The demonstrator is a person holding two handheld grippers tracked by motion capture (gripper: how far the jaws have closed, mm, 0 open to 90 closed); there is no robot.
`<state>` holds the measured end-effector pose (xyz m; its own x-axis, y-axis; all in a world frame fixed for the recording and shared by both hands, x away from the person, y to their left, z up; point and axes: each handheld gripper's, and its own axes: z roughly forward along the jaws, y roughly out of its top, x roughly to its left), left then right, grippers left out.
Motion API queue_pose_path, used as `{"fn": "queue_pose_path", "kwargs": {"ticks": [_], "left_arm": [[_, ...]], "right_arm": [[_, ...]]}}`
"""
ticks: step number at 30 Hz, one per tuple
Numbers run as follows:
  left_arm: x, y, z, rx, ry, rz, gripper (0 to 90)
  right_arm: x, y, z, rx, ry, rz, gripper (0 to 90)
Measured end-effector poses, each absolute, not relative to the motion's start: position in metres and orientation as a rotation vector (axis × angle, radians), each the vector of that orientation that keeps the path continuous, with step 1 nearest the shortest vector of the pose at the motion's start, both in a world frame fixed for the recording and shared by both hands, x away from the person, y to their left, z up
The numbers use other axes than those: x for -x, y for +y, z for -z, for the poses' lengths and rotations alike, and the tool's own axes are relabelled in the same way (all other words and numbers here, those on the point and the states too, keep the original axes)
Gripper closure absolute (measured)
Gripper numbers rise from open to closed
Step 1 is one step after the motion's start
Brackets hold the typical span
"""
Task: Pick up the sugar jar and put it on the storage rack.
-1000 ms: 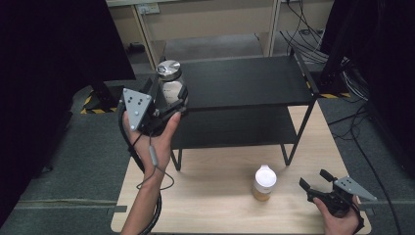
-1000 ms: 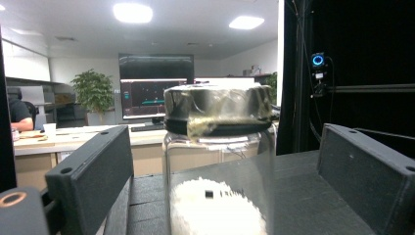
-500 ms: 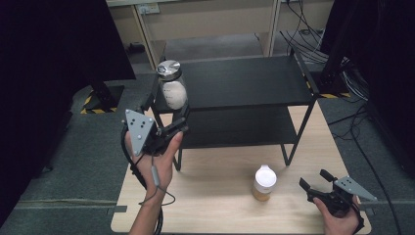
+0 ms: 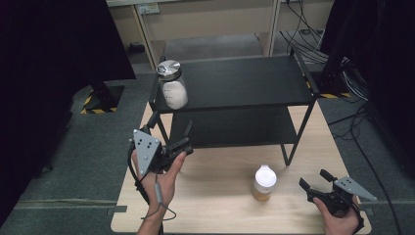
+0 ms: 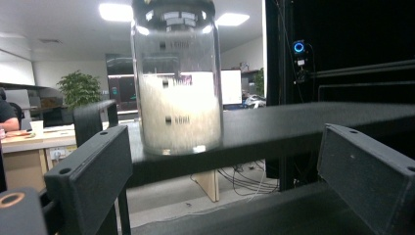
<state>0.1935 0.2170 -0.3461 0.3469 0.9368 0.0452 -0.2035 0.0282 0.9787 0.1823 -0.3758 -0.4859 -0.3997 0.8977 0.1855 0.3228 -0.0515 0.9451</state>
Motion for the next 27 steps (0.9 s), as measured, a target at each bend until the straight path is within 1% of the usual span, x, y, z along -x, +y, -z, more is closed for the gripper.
{"fn": "queue_pose_path", "kwargs": {"ticks": [10,27], "left_arm": [[-0.190,0.222,0.369,-1.262,0.794,-1.010,5.1],[-0.195,0.233,0.416,-1.322,0.808,-0.937,4.8]], "right_arm": [[-0.182,-0.376,0.486,-1.295,1.720,-1.469,6.2],[-0.182,-0.376,0.486,-1.296,1.720,-1.470,6.2]]}}
